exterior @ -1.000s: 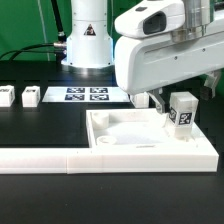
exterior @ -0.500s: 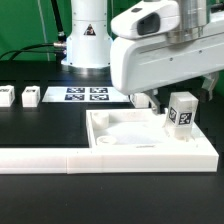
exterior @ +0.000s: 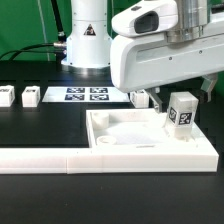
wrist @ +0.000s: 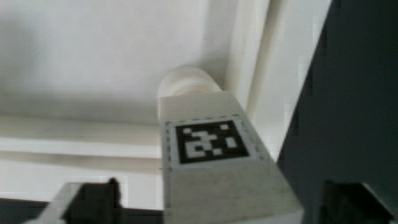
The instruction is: Assemble square table
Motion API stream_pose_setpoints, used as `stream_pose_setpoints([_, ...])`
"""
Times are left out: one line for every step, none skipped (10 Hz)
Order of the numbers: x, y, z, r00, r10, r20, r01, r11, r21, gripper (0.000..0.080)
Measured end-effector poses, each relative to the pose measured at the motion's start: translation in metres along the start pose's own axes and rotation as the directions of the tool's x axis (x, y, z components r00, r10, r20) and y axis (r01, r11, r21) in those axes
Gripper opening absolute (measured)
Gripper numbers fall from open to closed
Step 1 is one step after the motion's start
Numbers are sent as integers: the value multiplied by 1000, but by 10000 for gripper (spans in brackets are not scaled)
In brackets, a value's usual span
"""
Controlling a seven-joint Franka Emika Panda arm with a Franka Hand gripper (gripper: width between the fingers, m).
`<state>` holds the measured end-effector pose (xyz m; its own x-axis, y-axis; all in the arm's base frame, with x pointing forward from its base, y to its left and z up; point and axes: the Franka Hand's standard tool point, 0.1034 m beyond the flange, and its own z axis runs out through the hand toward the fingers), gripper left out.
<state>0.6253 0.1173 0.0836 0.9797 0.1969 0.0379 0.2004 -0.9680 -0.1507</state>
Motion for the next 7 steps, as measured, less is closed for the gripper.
stream_pose_setpoints([0, 0, 1, 1000, -1, 1, 1, 1000, 0, 388])
stream_pose_setpoints([-1, 3, 1, 1000, 2, 3, -2, 1000, -2, 297])
stream_pose_setpoints([-1, 3, 1, 1000, 3, 3, -3, 1000, -3, 295])
stream_pose_setpoints([-1, 4, 1, 1000, 7, 3, -7, 1000, -2, 295])
stream_pose_setpoints([-1, 4, 1, 1000, 20, 3, -20, 1000, -2, 294])
stream_pose_setpoints([-1, 4, 1, 1000, 19, 3, -19, 1000, -3, 294])
stream_pose_setpoints([-1, 4, 2, 998, 65, -18, -65, 998, -4, 294])
